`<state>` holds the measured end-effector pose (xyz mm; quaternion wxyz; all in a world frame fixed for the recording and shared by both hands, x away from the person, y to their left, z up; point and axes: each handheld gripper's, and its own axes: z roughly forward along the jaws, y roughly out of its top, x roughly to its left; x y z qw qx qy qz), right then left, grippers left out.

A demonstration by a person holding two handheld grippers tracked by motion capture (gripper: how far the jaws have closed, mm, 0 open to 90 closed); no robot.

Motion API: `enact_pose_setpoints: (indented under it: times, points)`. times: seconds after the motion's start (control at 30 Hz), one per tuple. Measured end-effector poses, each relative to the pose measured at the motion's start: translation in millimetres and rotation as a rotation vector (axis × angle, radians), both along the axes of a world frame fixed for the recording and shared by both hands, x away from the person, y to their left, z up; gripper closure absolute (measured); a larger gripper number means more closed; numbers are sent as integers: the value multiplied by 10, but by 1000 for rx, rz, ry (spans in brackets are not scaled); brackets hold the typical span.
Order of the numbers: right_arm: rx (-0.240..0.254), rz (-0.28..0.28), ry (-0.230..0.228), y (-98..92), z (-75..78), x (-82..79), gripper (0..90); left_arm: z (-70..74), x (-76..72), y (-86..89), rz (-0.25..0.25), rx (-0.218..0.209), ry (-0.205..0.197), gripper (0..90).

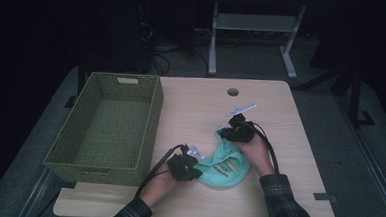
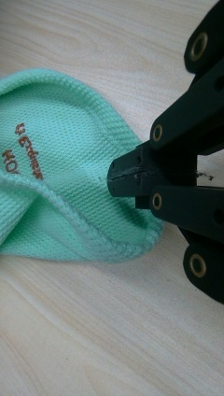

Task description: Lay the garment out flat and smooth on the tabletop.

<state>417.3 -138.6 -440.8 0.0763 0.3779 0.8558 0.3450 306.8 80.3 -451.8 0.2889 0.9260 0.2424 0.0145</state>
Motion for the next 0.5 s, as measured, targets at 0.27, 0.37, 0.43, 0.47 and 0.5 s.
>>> enact_pose_setpoints:
  times: [0.27, 0.37, 0.43, 0.47, 0.5]
  points:
    - [-64, 3, -7, 129, -88, -4, 744, 3, -7, -6, 0, 5, -2, 895]
    - [-90, 14, -12, 149, -124, 1, 817, 3, -7, -6, 0, 5, -3, 896]
    - [-101, 18, -15, 153, -134, 1, 880, 3, -7, -6, 0, 5, -3, 896]
    - [-100, 18, -18, 151, -134, 1, 887, 3, -8, -6, 0, 5, -3, 895]
    - [-98, 17, -19, 148, -132, 1, 890, 3, -8, -7, 0, 5, -3, 895]
